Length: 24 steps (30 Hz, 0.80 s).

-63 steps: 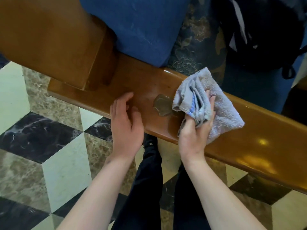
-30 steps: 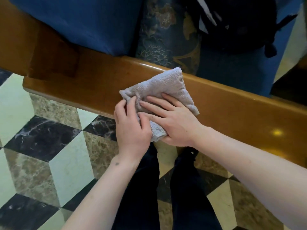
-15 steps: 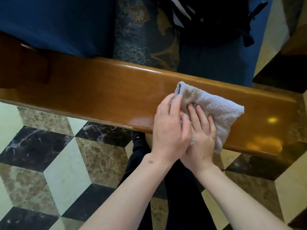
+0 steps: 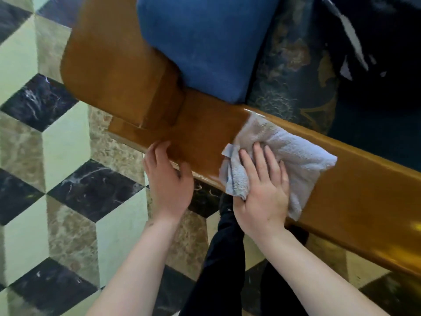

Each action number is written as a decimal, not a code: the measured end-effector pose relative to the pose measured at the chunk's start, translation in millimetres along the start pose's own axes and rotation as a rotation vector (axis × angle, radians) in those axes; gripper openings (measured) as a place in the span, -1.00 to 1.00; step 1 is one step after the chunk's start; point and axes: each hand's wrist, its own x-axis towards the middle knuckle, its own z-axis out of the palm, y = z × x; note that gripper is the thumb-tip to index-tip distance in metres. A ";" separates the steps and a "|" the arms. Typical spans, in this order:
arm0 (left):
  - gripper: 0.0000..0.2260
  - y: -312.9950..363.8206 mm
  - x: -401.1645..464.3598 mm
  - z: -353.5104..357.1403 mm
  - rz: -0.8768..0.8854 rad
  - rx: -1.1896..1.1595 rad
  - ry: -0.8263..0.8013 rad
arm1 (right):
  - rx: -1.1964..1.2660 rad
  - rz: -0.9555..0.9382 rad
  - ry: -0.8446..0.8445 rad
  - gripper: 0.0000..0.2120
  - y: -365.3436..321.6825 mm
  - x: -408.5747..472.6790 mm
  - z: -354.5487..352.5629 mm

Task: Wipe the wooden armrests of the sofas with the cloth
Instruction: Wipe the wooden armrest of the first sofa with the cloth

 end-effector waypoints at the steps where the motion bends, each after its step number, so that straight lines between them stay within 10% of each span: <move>1: -0.61 -5.9 7.3 -4.8 -0.017 -0.016 0.013 | 0.024 -0.056 0.003 -0.34 -10.1 10.2 4.5; 10: -0.66 -10.5 21.1 -24.8 -0.079 -0.249 0.085 | -0.039 -0.401 -0.104 -0.35 -75.2 64.6 29.3; 18: -0.66 -1.0 11.6 -13.2 0.076 -0.105 -0.019 | -0.152 -1.177 -0.556 -0.44 44.4 91.5 -25.6; 24: -0.67 9.5 13.0 -4.4 -0.022 -0.154 0.021 | -0.002 -0.391 -0.079 -0.45 25.8 67.3 -19.8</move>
